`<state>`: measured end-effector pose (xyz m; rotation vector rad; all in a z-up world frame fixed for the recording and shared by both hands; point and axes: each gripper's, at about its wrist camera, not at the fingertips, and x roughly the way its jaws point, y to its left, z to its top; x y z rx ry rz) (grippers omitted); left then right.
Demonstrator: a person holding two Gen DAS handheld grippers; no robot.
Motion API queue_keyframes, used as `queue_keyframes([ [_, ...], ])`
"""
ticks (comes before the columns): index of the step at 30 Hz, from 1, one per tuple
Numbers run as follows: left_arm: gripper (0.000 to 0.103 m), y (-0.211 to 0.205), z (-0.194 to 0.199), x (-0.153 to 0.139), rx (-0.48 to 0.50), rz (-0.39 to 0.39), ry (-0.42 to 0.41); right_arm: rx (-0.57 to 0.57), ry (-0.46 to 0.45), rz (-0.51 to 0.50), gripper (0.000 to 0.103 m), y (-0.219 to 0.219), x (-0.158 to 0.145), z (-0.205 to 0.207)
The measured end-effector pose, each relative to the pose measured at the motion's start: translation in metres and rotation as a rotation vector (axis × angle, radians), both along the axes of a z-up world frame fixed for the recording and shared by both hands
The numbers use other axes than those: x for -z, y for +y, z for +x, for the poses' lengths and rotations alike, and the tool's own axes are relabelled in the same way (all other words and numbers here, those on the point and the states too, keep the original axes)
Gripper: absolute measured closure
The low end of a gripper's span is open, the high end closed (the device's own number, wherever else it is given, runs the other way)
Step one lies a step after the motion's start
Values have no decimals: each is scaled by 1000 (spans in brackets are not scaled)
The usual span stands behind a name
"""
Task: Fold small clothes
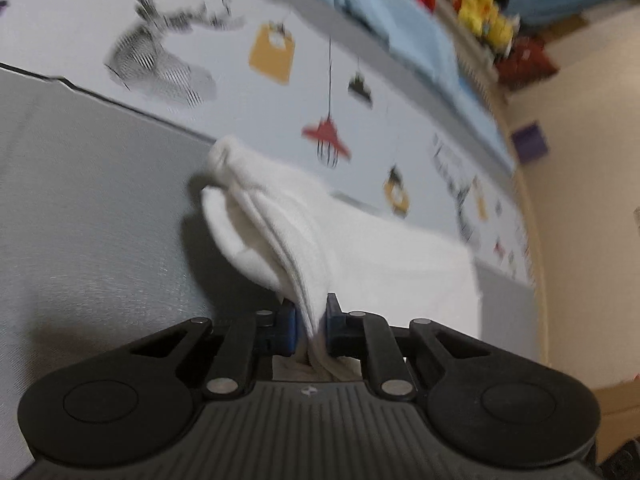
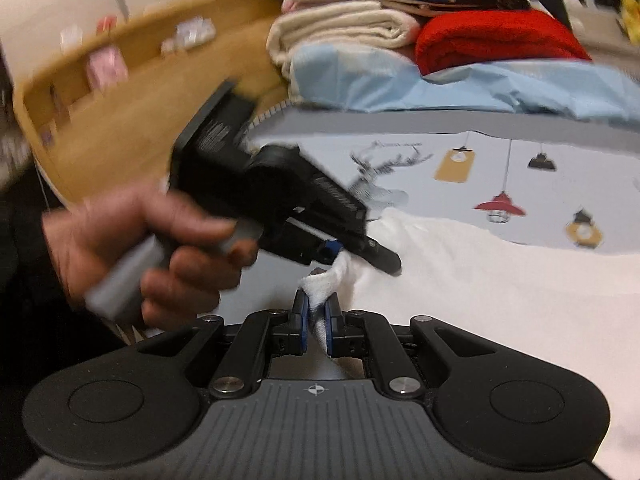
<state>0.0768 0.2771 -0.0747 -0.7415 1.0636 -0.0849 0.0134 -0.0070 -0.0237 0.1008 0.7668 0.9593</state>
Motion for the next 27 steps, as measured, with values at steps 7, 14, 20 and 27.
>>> queue_keyframes([
  [7,61,-37,-18,-43,31,10,-173,180,106,157,96,-53,-16,0],
  [14,50,-90,-20,-66,65,-13,-298,640,96,120,96,-180,-12,15],
  [20,50,-146,-17,-56,215,123,-225,889,360,-45,96,-265,60,37],
  [27,50,-164,-30,-44,237,168,-198,880,506,-4,74,-286,86,48],
])
